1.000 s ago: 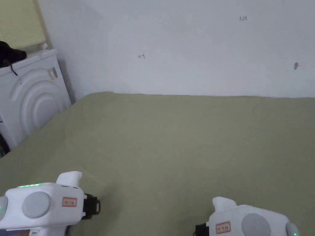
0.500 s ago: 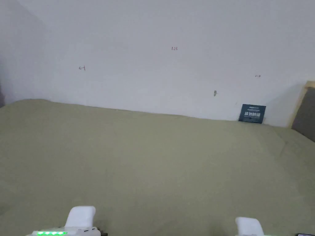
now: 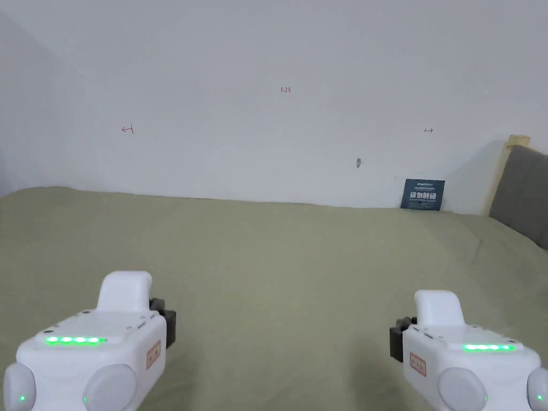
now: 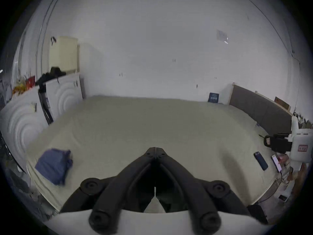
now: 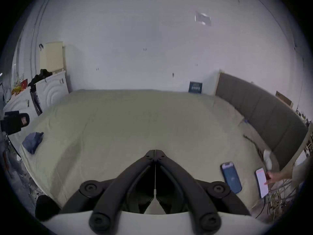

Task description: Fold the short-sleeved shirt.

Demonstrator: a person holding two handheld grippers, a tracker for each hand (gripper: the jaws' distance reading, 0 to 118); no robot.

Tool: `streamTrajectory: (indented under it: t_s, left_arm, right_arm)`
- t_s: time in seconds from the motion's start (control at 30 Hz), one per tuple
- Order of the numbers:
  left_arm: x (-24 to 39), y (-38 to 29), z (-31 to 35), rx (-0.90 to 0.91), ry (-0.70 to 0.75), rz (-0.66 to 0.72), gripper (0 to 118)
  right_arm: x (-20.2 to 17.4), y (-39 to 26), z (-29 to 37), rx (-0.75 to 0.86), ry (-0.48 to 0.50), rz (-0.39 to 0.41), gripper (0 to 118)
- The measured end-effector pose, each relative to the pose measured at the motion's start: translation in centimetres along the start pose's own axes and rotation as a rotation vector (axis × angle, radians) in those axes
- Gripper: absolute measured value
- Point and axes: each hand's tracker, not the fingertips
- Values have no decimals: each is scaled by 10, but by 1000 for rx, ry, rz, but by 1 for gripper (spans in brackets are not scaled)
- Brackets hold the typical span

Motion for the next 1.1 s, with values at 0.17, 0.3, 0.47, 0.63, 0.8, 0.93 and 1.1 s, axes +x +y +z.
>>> streamTrajectory:
  t_s: [0.17, 0.3, 0.47, 0.63, 0.8, 0.93, 1.1]
  left_arm:
    - [-1, 15, 6, 64, 2, -18, 12]
    - [4, 9, 5, 78, 6, -33, 118]
    - [12, -4, -1, 90, 32, -56, 118]
    - [10, -8, -1, 85, 44, -3, 118]
    - [4, -9, 0, 100, 45, 33, 118]
    - [3, -9, 2, 86, 73, 43, 118]
    - [4, -15, 1, 83, 51, 21, 118]
  right_arm:
    - [0, 15, 7, 43, -5, -12, 1]
    - [-3, 11, 5, 87, -47, 40, 105]
    - [-1, 0, 2, 105, -52, 33, 111]
    - [3, -5, 5, 131, -58, -1, 111]
    - [2, -7, 11, 168, -47, 7, 111]
    - [-6, -5, 7, 98, -95, 47, 112]
    - [-7, -13, 7, 130, -20, -13, 112]
